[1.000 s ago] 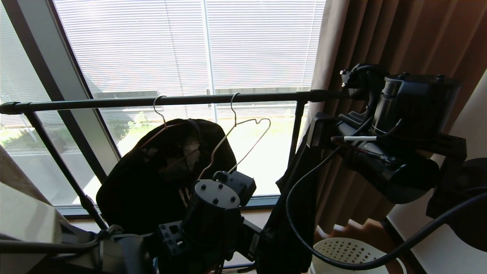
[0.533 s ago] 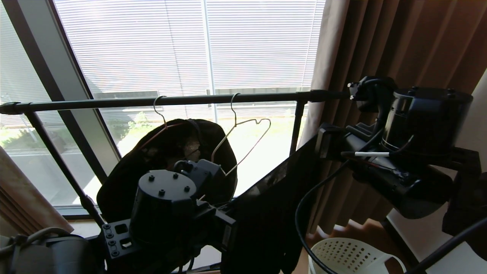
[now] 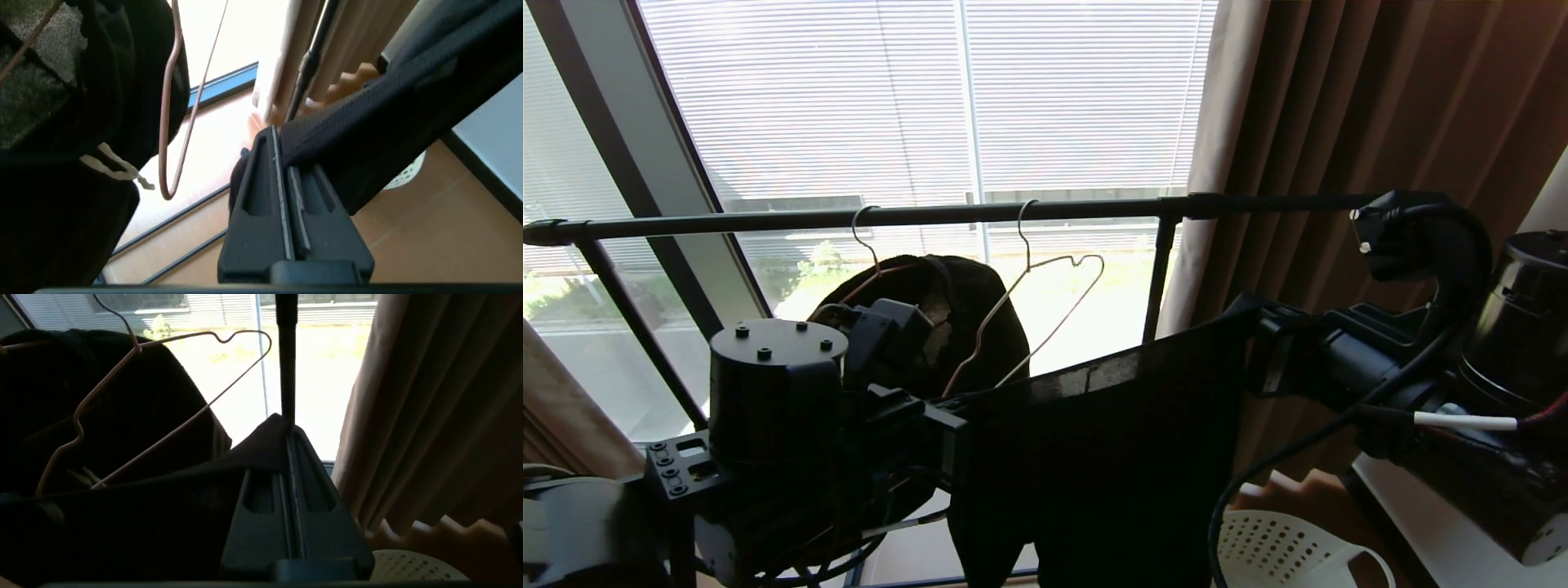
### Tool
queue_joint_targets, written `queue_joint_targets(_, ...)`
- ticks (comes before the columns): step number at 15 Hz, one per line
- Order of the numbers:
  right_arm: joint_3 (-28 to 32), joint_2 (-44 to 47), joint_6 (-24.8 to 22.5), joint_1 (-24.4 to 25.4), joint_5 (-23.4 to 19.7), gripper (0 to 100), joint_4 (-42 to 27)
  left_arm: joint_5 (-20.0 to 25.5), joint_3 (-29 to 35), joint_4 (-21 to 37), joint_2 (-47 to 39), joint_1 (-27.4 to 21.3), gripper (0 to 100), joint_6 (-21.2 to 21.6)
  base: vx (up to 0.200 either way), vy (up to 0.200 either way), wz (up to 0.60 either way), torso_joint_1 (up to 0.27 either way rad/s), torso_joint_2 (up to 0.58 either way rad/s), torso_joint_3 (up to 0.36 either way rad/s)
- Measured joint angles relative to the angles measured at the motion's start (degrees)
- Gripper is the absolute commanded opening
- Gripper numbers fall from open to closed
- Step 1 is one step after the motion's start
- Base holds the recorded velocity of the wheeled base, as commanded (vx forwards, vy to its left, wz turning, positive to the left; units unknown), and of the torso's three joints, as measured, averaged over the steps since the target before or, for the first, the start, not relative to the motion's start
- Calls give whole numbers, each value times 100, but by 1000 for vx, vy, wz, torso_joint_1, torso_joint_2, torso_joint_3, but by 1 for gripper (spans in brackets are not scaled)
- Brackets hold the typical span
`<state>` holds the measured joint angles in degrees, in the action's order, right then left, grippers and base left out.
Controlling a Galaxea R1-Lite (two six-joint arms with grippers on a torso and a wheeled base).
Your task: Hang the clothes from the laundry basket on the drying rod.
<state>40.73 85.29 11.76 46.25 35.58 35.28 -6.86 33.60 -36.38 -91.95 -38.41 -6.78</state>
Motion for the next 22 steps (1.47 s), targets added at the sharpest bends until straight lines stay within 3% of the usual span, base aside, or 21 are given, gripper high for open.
queue_joint_targets(6,-134,-21,-24,389,-33,0,-44,174,-135,20,463,115,0,21,0,0,0,0,0,0)
queue_joint_targets(10,290,243,-195,399,-15,0,-271,330,-245,57,783,116,0,98,0,0,0,0,0,0)
queue_joint_targets(13,445,261,-424,399,-15,0,-600,462,-223,395,1058,116,0,128,0,0,0,0,0,0)
queue_joint_targets(17,205,-91,-903,473,-94,0,-901,600,243,1019,1237,112,0,154,0,0,0,0,0,0)
queue_joint_targets(18,105,-277,-1029,564,-157,0,-1087,713,601,1349,1258,116,0,207,0,0,0,0,0,0)
queue_joint_targets(20,-107,-673,-1176,978,-389,0,-1621,965,1331,1802,1221,115,0,345,0,0,0,0,0,0)
queue_joint_targets(22,-221,-878,-1198,1414,-586,0,-1732,1036,1865,1974,1025,110,0,475,0,0,0,0,0,0)
